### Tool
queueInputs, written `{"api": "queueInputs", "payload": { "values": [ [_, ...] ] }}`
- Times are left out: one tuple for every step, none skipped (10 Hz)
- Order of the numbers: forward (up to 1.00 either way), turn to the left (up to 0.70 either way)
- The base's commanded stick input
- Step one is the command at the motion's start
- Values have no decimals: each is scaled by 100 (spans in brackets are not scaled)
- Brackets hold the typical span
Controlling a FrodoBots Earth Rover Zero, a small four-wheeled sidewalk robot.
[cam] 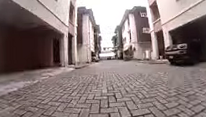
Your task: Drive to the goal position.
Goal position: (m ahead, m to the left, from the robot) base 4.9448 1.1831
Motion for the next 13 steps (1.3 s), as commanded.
{"api": "queueInputs", "payload": {
  "values": [
    [70,0],
    [70,0],
    [70,0],
    [70,0],
    [70,0],
    [70,0],
    [70,0],
    [70,0],
    [70,0],
    [70,0],
    [70,0],
    [70,0],
    [70,0]
  ]
}}
